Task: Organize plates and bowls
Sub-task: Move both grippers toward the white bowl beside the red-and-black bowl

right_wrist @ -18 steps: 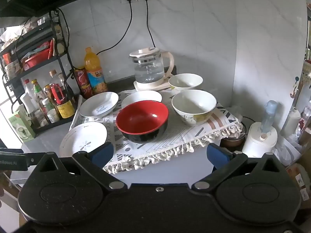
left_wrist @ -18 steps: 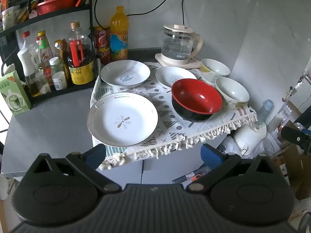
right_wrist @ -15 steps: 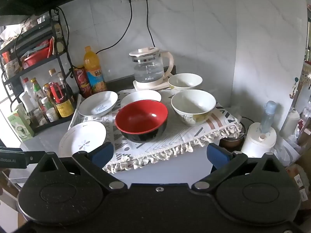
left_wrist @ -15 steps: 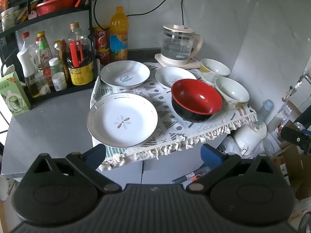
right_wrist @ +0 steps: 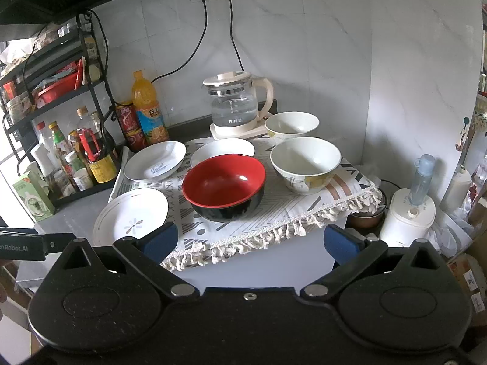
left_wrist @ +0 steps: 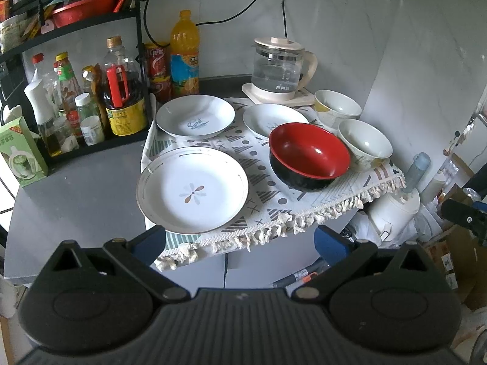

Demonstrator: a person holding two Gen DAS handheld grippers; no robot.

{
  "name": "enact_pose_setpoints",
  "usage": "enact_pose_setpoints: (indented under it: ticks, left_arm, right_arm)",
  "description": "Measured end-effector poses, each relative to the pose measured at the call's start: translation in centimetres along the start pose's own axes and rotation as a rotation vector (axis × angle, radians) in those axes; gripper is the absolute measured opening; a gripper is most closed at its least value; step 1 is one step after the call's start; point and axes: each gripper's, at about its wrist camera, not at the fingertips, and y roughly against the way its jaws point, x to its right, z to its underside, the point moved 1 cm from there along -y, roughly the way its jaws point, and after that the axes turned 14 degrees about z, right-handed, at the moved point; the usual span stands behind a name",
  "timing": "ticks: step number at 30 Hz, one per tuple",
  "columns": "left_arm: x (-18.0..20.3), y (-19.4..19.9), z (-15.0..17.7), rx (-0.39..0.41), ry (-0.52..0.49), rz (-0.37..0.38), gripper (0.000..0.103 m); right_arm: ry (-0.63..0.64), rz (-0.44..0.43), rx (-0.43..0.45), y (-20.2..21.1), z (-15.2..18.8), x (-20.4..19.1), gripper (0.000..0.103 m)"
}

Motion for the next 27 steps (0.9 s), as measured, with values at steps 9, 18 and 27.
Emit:
enact_pose_setpoints:
  ticks: [9,18,27]
  left_arm:
    - [-0.1,-0.4,-0.3,0.007,-0.027,-0.023,0.102]
    - [-0.5,-1.7,-0.9,-0.015,0.016,-0.018,0.102]
    - [-0.3,-3.3,-1.4,-0.071,0.046,-0.021,0.102]
  right_arm:
    - [0.021,-0.006,0.010,-0.3,-0.3,-0.1,0.103]
    - [0.029,-0.009,0.004,-1.0,-0.3,0.6,0.103]
    - [0.013,-0.018,0.018,-2.0,-0.7,1.4,0.103]
